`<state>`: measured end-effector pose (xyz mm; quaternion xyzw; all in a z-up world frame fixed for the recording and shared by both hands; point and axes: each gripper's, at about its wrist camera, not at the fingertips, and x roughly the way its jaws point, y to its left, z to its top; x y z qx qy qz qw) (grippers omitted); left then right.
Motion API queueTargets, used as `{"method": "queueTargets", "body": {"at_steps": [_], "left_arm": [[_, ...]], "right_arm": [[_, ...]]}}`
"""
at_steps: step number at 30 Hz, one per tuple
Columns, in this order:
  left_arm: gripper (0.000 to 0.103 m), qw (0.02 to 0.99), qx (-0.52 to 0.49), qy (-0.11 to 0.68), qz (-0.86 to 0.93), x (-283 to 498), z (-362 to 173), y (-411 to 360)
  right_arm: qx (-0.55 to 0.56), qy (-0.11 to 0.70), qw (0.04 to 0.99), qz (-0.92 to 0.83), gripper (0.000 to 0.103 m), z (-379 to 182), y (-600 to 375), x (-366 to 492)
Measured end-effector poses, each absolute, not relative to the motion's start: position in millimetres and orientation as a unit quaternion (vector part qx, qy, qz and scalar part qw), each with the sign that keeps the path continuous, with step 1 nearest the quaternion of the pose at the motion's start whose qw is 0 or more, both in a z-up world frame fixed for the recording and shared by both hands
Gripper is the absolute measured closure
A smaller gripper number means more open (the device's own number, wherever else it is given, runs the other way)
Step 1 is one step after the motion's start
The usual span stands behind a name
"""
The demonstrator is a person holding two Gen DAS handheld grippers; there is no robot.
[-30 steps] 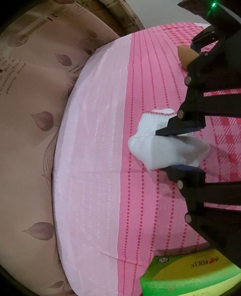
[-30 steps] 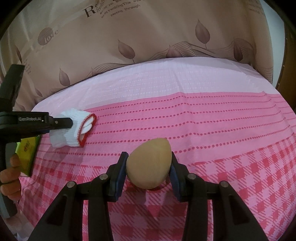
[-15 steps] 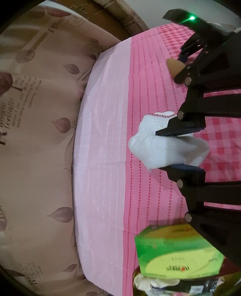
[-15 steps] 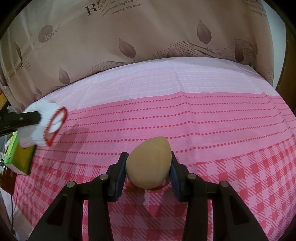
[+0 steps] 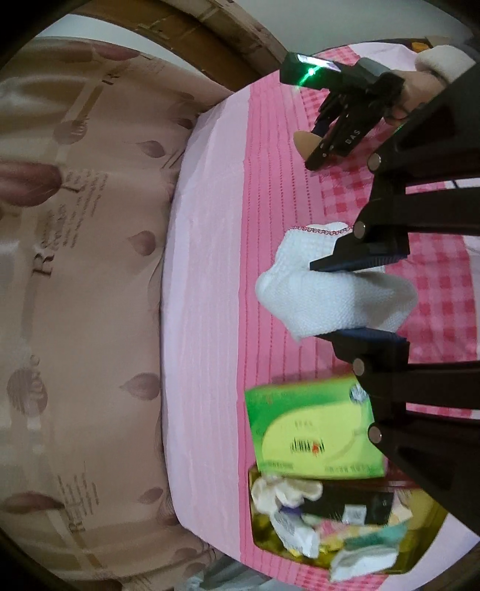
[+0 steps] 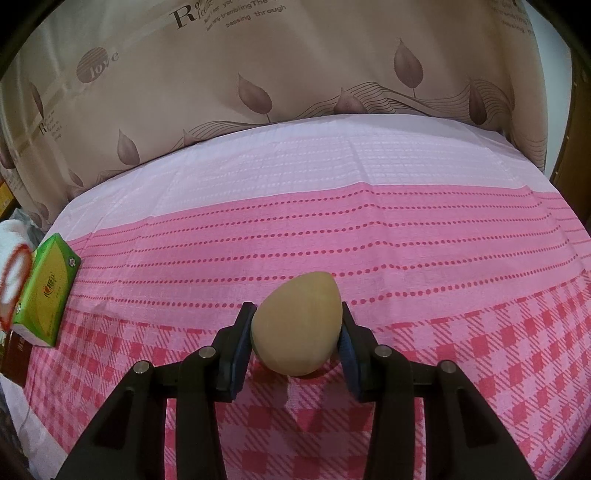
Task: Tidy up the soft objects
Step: 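Carry the white glove into the gold tin with the left tool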
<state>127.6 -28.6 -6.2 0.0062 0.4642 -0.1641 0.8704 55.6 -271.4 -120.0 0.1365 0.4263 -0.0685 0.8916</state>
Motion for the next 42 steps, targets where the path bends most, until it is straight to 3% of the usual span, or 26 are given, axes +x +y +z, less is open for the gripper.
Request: {"method": "queueTargets", "body": {"at_steps": [18, 27, 42], "left_arm": [[0.076, 0.910, 0.027, 0.413, -0.027, 135.5, 27.8, 103.5], [0.076, 0.904, 0.007, 0.428, 0.014, 158.5, 11.7, 160.1], [0.076, 0.885, -0.007, 0.465, 0.017, 202.5, -33.3, 184.4]], "right_arm": [[0.130, 0.428, 0.892, -0.070, 0.064, -121.0, -271.0, 55.7], [0.127, 0.429, 0.892, -0.071, 0.064, -121.5, -270.2, 56.2], [0.122, 0.431, 0.891, -0.072, 0.064, -122.5, -269.1, 56.2]]}}
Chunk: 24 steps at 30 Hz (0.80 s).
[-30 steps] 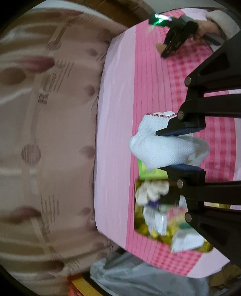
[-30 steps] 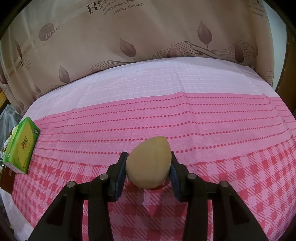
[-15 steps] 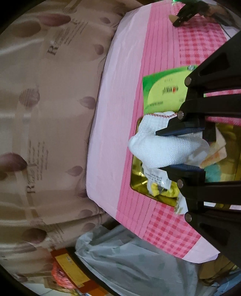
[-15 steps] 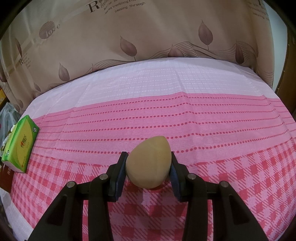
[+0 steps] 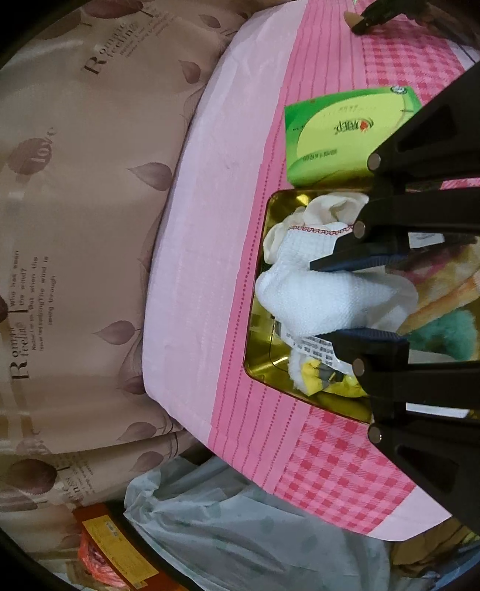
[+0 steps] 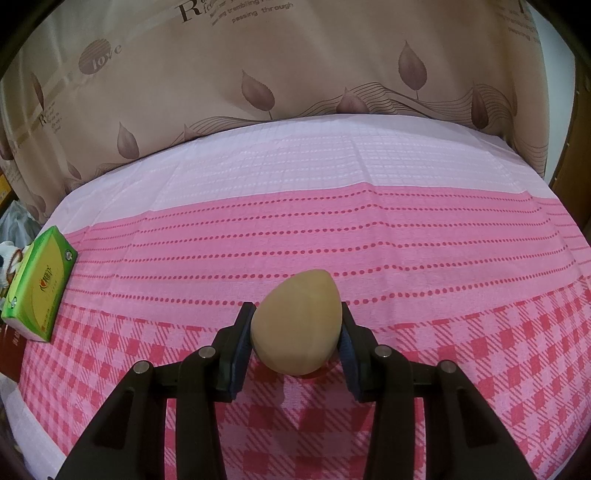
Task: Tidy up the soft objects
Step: 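Carry the white glove into the gold tin with the left tool, then open the left tool to release the glove and lift it away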
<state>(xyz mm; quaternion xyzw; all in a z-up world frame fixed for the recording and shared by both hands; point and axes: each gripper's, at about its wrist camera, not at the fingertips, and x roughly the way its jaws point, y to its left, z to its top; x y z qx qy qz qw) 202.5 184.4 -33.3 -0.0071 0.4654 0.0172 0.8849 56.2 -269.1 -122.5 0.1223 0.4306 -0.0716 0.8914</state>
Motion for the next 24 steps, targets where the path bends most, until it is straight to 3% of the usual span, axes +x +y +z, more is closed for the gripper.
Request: {"method": "queueTargets", "body": {"at_steps": [6, 13, 24], "left_arm": [[0.071, 0.881, -0.009, 0.473, 0.021, 209.6, -43.3, 187.7], [0.045, 0.879, 0.007, 0.476, 0.034, 205.3, -41.5, 187.1], [0.041, 0.900, 0.063, 0.430, 0.042, 164.3, -8.2, 179.4]], "right_arm": [[0.121, 0.431, 0.891, -0.072, 0.064, -122.7, -267.9, 56.8], [0.121, 0.431, 0.891, -0.072, 0.064, -122.5, -268.1, 56.8], [0.114, 0.432, 0.892, -0.073, 0.064, -122.7, -266.2, 57.5]]}}
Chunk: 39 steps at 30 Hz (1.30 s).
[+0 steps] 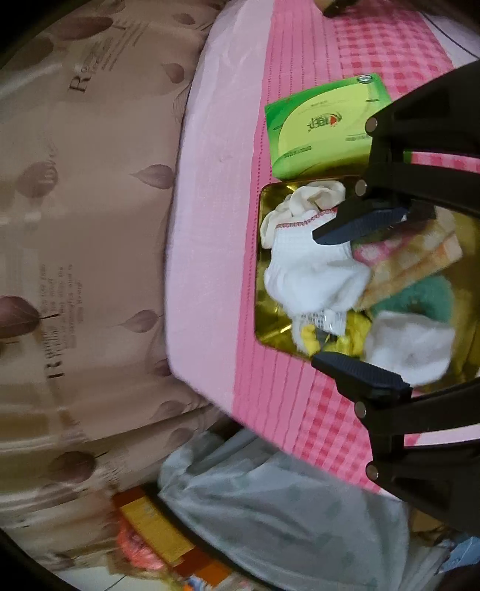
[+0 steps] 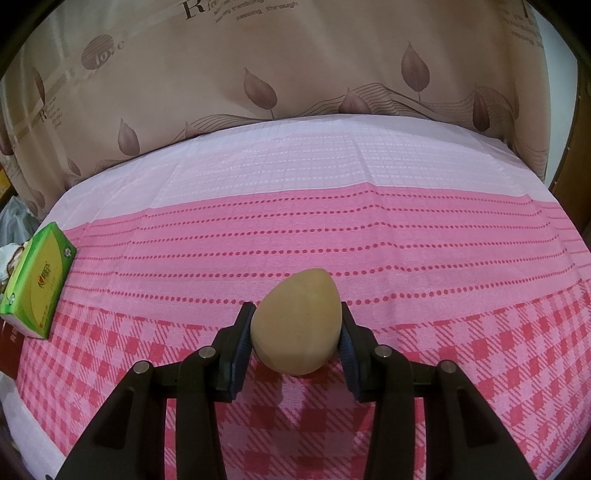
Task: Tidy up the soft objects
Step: 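Open the left tool to release the glove and lift it away, then carry the tan sponge into the gold tin and open the right tool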
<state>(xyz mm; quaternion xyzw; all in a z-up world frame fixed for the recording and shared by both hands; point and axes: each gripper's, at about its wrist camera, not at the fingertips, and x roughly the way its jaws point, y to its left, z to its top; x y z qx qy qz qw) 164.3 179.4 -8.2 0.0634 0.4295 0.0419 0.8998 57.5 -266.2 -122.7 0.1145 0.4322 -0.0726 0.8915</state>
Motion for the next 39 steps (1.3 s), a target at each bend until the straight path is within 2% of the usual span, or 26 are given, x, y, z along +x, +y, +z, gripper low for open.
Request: {"method": "queueTargets", "body": {"at_steps": [6, 19, 29, 39], "left_arm": [[0.040, 0.920, 0.095, 0.376, 0.062, 123.8, 4.8, 176.0], [0.038, 0.924, 0.130, 0.357, 0.041, 76.0, -11.2, 170.3], [0.038, 0.929, 0.079, 0.357, 0.053, 70.3, -13.0, 202.5], [0.038, 0.925, 0.032, 0.374, 0.061, 73.0, -18.2, 223.5]], "right_arm": [[0.110, 0.432, 0.892, -0.075, 0.064, -122.4, -264.7, 56.8], [0.075, 0.426, 0.897, -0.090, 0.064, -116.4, -254.1, 54.4], [0.058, 0.428, 0.897, -0.090, 0.064, -106.2, -239.4, 48.5], [0.023, 0.408, 0.912, -0.034, 0.064, -60.0, -176.6, 51.5]]}}
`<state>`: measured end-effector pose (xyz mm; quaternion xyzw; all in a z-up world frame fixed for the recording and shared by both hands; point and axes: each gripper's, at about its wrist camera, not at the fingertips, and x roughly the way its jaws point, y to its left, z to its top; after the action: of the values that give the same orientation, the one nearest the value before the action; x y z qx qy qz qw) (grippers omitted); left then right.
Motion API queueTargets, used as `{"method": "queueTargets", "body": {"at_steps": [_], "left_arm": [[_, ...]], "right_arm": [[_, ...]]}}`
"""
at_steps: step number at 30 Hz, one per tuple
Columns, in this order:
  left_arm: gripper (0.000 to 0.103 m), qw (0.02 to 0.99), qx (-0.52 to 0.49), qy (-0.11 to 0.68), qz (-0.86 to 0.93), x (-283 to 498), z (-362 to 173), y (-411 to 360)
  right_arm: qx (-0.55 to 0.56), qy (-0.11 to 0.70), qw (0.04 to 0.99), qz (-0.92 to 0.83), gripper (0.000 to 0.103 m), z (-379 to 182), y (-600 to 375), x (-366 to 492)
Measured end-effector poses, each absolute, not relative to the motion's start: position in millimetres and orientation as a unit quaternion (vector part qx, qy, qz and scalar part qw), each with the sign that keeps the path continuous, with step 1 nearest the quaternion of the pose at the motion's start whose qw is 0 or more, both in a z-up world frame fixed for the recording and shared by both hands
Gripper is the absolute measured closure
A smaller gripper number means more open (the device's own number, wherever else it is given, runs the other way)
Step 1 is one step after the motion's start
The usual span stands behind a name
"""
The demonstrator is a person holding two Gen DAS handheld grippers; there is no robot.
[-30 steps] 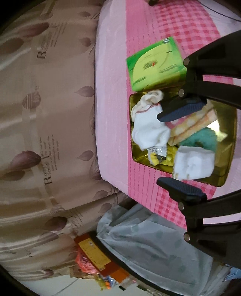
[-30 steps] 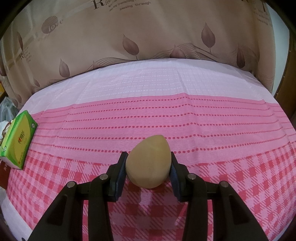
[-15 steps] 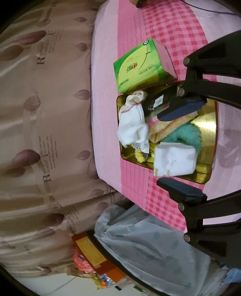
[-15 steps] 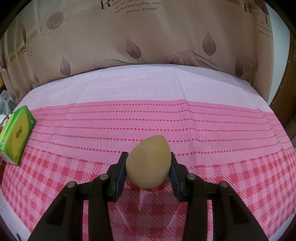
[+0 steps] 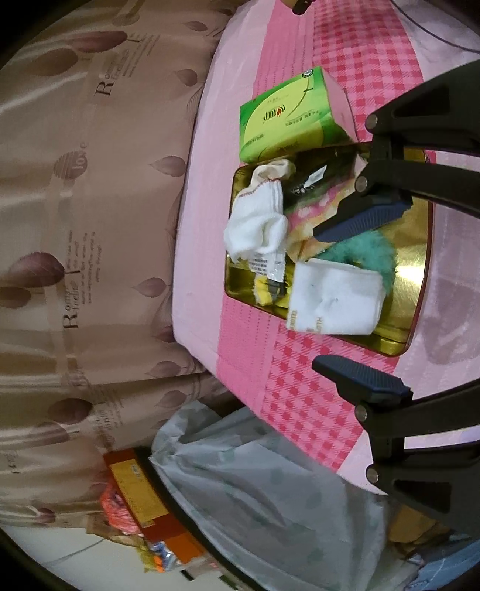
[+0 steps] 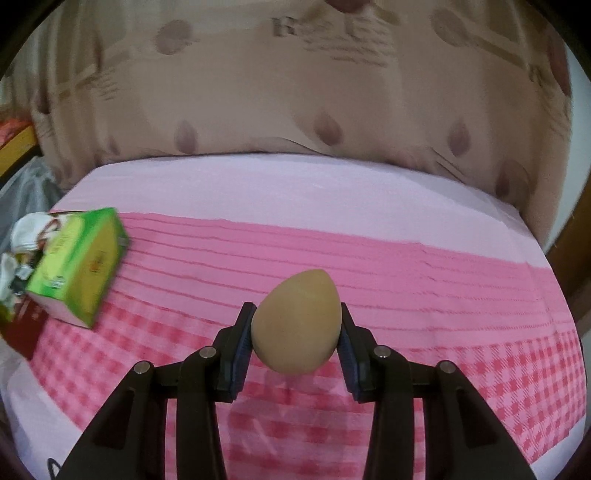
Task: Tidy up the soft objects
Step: 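Carry the tan sponge into the gold tin and open the right tool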
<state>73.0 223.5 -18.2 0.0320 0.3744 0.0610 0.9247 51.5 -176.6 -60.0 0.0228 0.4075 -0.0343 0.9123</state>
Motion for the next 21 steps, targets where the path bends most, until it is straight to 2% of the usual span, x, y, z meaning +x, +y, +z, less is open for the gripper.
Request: {"method": "queueTargets", "body": {"at_steps": [13, 21], "left_arm": [[0.038, 0.923, -0.009, 0.367, 0.116, 73.9, -17.2, 249.3], [0.038, 0.921, -0.022, 0.359, 0.152, 71.8, -14.0, 264.0]], "right_arm": [[0.009, 0.380, 0.918, 0.117, 0.064, -8.2, -39.0, 70.1], [-0.027, 0.382, 0.903, 0.195, 0.064, -7.4, 51.6, 80.4]]}}
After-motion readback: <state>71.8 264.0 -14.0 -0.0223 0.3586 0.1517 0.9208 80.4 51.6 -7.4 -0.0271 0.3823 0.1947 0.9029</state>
